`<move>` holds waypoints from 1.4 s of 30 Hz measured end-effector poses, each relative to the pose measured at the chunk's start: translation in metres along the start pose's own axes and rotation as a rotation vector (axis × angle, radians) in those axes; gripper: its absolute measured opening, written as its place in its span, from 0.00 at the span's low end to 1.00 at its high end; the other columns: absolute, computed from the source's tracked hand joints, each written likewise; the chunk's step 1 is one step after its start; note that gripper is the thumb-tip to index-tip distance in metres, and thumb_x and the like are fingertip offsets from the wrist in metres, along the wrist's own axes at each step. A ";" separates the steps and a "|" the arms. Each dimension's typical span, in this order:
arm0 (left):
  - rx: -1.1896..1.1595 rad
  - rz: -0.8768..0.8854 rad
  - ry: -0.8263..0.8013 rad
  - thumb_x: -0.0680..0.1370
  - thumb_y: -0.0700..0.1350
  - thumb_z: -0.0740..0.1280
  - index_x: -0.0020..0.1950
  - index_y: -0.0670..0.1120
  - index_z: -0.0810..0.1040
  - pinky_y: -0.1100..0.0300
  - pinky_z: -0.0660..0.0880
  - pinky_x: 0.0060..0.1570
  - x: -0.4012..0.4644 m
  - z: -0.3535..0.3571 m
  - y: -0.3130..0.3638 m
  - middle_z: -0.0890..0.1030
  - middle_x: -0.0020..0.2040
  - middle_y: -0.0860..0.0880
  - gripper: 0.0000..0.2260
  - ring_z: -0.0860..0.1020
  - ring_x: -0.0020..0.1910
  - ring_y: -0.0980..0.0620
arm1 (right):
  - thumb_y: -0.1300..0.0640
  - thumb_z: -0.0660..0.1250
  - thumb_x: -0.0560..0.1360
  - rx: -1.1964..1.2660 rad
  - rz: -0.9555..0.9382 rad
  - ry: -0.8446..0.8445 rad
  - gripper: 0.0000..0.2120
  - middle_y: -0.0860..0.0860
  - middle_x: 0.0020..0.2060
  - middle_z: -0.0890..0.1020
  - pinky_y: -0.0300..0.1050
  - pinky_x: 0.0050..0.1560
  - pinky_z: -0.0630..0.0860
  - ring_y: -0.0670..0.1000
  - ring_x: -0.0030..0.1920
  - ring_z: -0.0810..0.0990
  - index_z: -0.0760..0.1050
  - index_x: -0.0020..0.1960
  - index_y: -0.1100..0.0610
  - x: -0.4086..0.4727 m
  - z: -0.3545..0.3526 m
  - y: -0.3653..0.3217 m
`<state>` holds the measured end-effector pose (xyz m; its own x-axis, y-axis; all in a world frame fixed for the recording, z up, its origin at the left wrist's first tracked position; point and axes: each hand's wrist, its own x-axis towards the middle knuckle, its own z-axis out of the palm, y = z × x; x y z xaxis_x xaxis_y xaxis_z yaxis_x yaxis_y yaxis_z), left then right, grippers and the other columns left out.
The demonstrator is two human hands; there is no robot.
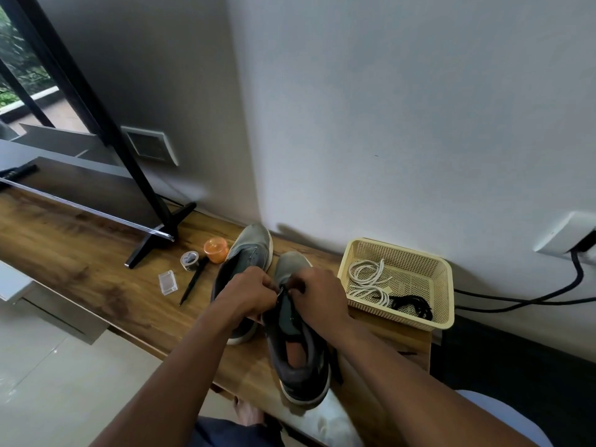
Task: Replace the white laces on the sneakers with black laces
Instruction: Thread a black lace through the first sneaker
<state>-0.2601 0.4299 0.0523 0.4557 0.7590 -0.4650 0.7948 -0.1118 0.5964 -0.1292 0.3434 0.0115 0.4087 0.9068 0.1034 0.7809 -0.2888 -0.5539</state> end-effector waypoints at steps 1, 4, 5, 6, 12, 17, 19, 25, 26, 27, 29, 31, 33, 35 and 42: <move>0.003 -0.001 0.002 0.75 0.33 0.66 0.51 0.50 0.89 0.51 0.87 0.42 0.000 0.000 0.000 0.86 0.47 0.44 0.16 0.87 0.43 0.44 | 0.58 0.69 0.73 0.049 0.032 0.021 0.07 0.48 0.43 0.85 0.49 0.44 0.77 0.55 0.48 0.82 0.83 0.47 0.49 0.000 0.001 0.000; 0.008 -0.009 0.010 0.76 0.32 0.67 0.51 0.49 0.89 0.51 0.87 0.41 0.000 0.000 0.001 0.86 0.48 0.44 0.16 0.87 0.43 0.44 | 0.61 0.71 0.70 0.162 0.127 0.061 0.10 0.43 0.36 0.81 0.46 0.39 0.75 0.47 0.40 0.79 0.77 0.40 0.46 -0.001 0.003 -0.002; 0.011 -0.012 0.018 0.76 0.32 0.67 0.51 0.49 0.89 0.52 0.86 0.40 0.001 0.000 0.001 0.86 0.47 0.44 0.15 0.87 0.43 0.44 | 0.62 0.71 0.69 0.184 0.152 0.063 0.12 0.42 0.34 0.79 0.44 0.37 0.73 0.44 0.37 0.77 0.75 0.38 0.46 -0.001 0.004 -0.003; 0.011 -0.014 0.025 0.76 0.32 0.68 0.50 0.49 0.89 0.51 0.86 0.40 0.001 0.000 0.001 0.86 0.47 0.44 0.15 0.87 0.42 0.44 | 0.62 0.72 0.68 0.203 0.174 0.063 0.13 0.41 0.33 0.78 0.43 0.35 0.71 0.42 0.35 0.76 0.73 0.36 0.45 -0.001 0.004 -0.003; 0.037 -0.018 0.037 0.74 0.34 0.69 0.46 0.51 0.90 0.48 0.86 0.46 0.004 0.000 0.000 0.87 0.42 0.46 0.14 0.86 0.42 0.46 | 0.61 0.73 0.67 0.262 0.243 0.049 0.14 0.39 0.32 0.78 0.39 0.33 0.70 0.39 0.35 0.76 0.74 0.34 0.45 0.001 0.006 -0.003; 0.028 -0.014 0.026 0.74 0.33 0.67 0.47 0.50 0.90 0.46 0.86 0.48 0.004 -0.001 0.000 0.87 0.44 0.44 0.15 0.86 0.45 0.43 | 0.60 0.74 0.67 0.259 0.248 0.034 0.13 0.40 0.32 0.79 0.45 0.39 0.77 0.45 0.38 0.79 0.74 0.34 0.45 0.000 0.006 -0.004; 0.026 -0.014 0.020 0.74 0.32 0.67 0.48 0.50 0.90 0.46 0.86 0.48 0.004 -0.001 0.001 0.87 0.45 0.44 0.16 0.87 0.44 0.43 | 0.60 0.73 0.67 0.250 0.246 0.046 0.12 0.40 0.32 0.79 0.45 0.39 0.77 0.45 0.39 0.80 0.74 0.34 0.46 0.000 0.006 -0.004; 0.004 -0.010 0.000 0.76 0.31 0.67 0.51 0.50 0.89 0.54 0.86 0.40 0.001 0.000 0.005 0.87 0.45 0.44 0.17 0.87 0.40 0.46 | 0.60 0.70 0.67 0.253 0.335 0.155 0.10 0.43 0.35 0.80 0.47 0.40 0.77 0.49 0.40 0.80 0.73 0.36 0.47 -0.003 0.010 -0.007; 0.002 -0.009 -0.004 0.76 0.31 0.67 0.51 0.51 0.88 0.56 0.86 0.39 0.001 0.000 0.005 0.87 0.45 0.45 0.17 0.87 0.40 0.47 | 0.59 0.70 0.67 0.263 0.366 0.164 0.09 0.43 0.36 0.80 0.47 0.41 0.78 0.49 0.41 0.80 0.73 0.36 0.47 -0.003 0.010 -0.008; 0.003 -0.007 -0.002 0.76 0.31 0.67 0.51 0.51 0.88 0.56 0.86 0.39 0.001 0.000 0.006 0.87 0.45 0.45 0.17 0.87 0.40 0.47 | 0.59 0.70 0.67 0.272 0.384 0.163 0.08 0.43 0.36 0.81 0.47 0.41 0.78 0.49 0.40 0.80 0.74 0.36 0.47 -0.003 0.010 -0.008; 0.012 -0.005 0.013 0.76 0.31 0.67 0.52 0.51 0.88 0.54 0.86 0.41 0.000 0.000 0.006 0.86 0.46 0.44 0.17 0.87 0.40 0.46 | 0.58 0.72 0.67 0.290 0.382 0.138 0.10 0.43 0.36 0.81 0.45 0.40 0.76 0.48 0.40 0.80 0.73 0.35 0.47 -0.001 0.010 -0.009; 0.020 -0.003 0.019 0.76 0.31 0.66 0.53 0.50 0.88 0.51 0.87 0.42 0.000 0.001 0.005 0.86 0.46 0.44 0.17 0.87 0.41 0.45 | 0.58 0.74 0.67 0.305 0.374 0.110 0.11 0.42 0.35 0.80 0.43 0.39 0.74 0.47 0.40 0.80 0.73 0.35 0.46 -0.001 0.009 -0.009; 0.032 0.002 0.019 0.76 0.32 0.66 0.54 0.50 0.89 0.51 0.87 0.42 0.001 0.000 0.005 0.87 0.46 0.44 0.18 0.87 0.41 0.45 | 0.59 0.74 0.67 0.319 0.380 0.091 0.11 0.42 0.34 0.80 0.43 0.37 0.72 0.46 0.39 0.80 0.74 0.35 0.46 0.000 0.009 -0.008; 0.037 -0.001 0.022 0.76 0.32 0.66 0.55 0.50 0.89 0.51 0.87 0.43 0.001 -0.001 0.004 0.87 0.47 0.44 0.18 0.87 0.42 0.45 | 0.59 0.75 0.66 0.324 0.386 0.081 0.11 0.42 0.33 0.80 0.42 0.36 0.71 0.46 0.38 0.79 0.74 0.35 0.46 -0.001 0.008 -0.009; 0.059 -0.005 0.041 0.76 0.33 0.68 0.56 0.51 0.88 0.49 0.86 0.46 0.004 -0.002 0.002 0.86 0.49 0.45 0.17 0.87 0.43 0.46 | 0.59 0.73 0.66 0.324 0.374 0.055 0.10 0.42 0.33 0.80 0.44 0.40 0.76 0.46 0.39 0.80 0.75 0.34 0.47 0.000 0.007 -0.010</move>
<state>-0.2578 0.4341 0.0529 0.4357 0.7850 -0.4405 0.8201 -0.1446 0.5536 -0.1408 0.3482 0.0110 0.6643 0.7389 -0.1129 0.3923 -0.4732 -0.7888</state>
